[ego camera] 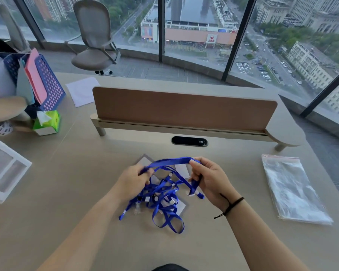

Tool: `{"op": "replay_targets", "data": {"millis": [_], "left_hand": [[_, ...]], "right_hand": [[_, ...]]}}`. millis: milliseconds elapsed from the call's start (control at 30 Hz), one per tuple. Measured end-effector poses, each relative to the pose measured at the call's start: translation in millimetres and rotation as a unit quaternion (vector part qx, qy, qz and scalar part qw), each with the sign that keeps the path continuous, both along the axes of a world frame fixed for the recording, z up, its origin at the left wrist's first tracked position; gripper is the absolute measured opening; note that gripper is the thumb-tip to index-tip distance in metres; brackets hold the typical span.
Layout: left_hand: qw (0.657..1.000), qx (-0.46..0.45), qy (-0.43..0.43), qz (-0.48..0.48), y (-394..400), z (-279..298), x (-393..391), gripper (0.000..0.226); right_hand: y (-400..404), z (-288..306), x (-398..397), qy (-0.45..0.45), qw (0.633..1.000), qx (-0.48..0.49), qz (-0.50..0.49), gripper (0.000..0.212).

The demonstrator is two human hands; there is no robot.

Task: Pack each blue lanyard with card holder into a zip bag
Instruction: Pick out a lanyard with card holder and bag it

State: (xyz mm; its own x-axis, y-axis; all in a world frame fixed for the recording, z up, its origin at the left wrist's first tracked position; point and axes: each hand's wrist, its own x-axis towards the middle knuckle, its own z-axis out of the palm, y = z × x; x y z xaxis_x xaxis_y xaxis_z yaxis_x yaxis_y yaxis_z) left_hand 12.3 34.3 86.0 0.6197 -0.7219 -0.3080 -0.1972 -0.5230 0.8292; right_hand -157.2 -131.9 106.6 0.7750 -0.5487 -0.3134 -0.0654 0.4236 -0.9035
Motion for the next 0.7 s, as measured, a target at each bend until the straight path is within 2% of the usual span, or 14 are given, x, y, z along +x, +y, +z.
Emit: {"op": "replay_targets", "data": {"millis": [67, 100, 200, 233, 333, 400, 467, 500, 533, 633, 700], "left_hand": [[0.999, 0.025, 0.017, -0.027, 3, -14, -10, 0.008], [0.998, 0.016, 0.036, -0.040, 1, -16, -17, 0.017], [0.987, -0.090, 0.110, -0.068, -11, -14, -37, 0.071], [0.982, -0.125, 0.116, -0.076, -17, -12, -42, 0.078], [0.973, -0.183, 0.122, -0.066, -38, -10, -51, 0.065], [0.975, -0.179, 0.125, -0.051, -47, -15, -48, 0.043], [0.970, -0.171, 0.166, -0.042, -50, -19, -43, 0.009], [0.964, -0.173, 0.198, -0.034, -51, -22, -40, 0.007], [0.953, -0.176, 0.246, -0.024, -50, -28, -36, 0.017], [0.888, -0.198, 0.415, 0.012, -45, -38, -21, 0.028], [0.857, -0.213, 0.469, 0.022, -45, -40, -7, 0.028]], "right_hand": [[4, 6, 10, 0.002, 1.000, -0.004, -0.002, 0.012], [8, 8, 16, 0.015, 1.000, -0.015, 0.001, 0.012], [20, 11, 35, 0.074, 0.994, -0.078, 0.029, 0.011], [23, 12, 41, 0.086, 0.992, -0.087, 0.035, 0.010], [28, 15, 55, 0.098, 0.990, -0.095, 0.041, 0.009], [24, 17, 61, 0.102, 0.989, -0.104, 0.034, 0.009], [16, 19, 64, 0.100, 0.991, -0.093, 0.013, 0.010], [10, 20, 65, 0.102, 0.991, -0.090, 0.003, 0.011], [3, 20, 65, 0.107, 0.990, -0.093, -0.004, 0.011], [-21, 16, 62, 0.129, 0.987, -0.095, -0.022, 0.011], [-32, 10, 57, 0.137, 0.988, -0.065, -0.033, 0.009]]}}
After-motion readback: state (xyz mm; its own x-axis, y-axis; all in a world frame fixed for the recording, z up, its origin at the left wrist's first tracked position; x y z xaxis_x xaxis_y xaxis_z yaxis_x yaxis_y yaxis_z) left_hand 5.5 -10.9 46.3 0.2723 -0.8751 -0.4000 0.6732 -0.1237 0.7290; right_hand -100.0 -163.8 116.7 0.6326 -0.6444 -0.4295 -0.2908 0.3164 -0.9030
